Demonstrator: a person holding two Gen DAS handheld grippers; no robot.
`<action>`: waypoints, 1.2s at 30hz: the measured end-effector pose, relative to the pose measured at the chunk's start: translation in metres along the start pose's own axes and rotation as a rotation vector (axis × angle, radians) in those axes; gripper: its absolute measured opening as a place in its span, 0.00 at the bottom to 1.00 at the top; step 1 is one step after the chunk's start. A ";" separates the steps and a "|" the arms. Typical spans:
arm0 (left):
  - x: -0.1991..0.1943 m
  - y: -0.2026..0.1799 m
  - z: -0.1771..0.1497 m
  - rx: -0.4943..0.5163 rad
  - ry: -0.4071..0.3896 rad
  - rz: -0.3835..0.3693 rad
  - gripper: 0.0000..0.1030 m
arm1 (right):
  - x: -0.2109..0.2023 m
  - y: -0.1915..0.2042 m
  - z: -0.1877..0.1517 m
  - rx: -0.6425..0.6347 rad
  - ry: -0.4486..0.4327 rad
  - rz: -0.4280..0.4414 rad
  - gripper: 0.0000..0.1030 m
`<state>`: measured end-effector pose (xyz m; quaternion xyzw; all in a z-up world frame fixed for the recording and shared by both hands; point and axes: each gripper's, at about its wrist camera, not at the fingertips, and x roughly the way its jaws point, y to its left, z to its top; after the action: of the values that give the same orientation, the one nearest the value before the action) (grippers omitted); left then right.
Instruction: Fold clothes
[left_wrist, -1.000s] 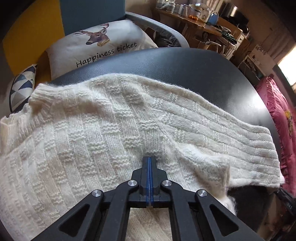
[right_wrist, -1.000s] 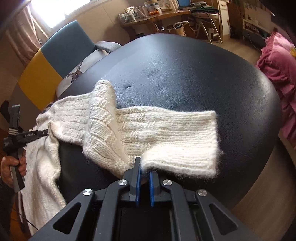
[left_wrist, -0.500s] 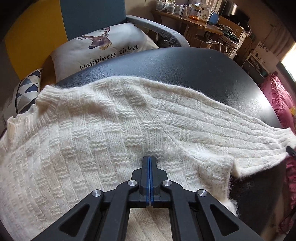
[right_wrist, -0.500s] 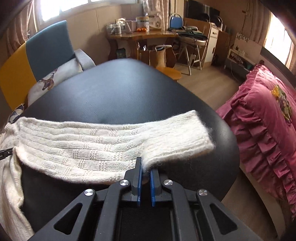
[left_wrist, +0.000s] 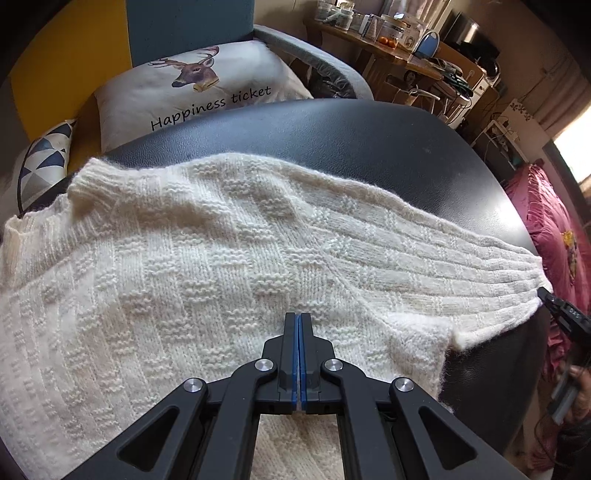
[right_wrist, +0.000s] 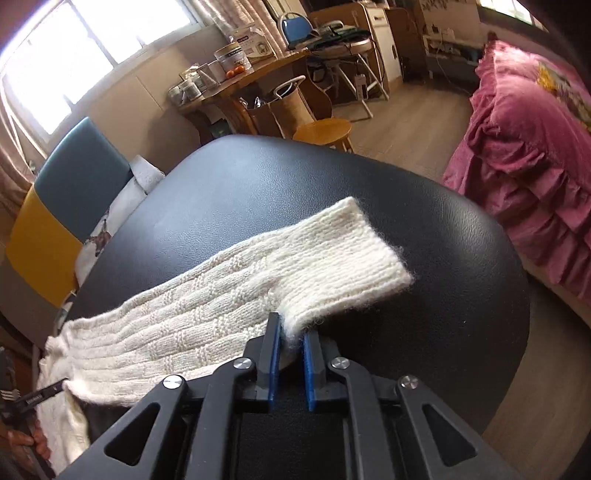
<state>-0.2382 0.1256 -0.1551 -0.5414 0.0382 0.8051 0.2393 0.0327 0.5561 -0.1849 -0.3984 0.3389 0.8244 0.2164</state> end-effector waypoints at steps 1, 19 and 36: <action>-0.005 -0.003 0.002 0.028 -0.022 0.002 0.01 | -0.007 -0.003 0.000 0.001 0.010 -0.018 0.19; 0.041 -0.018 0.042 0.096 0.033 0.009 0.01 | 0.042 0.083 0.021 -0.426 0.063 -0.319 0.20; -0.036 -0.004 -0.023 0.028 -0.084 -0.163 0.01 | 0.010 0.161 0.016 -0.470 0.035 0.095 0.23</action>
<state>-0.2059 0.1090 -0.1323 -0.5050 -0.0049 0.8044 0.3128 -0.0823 0.4592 -0.1236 -0.4356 0.1595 0.8829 0.0731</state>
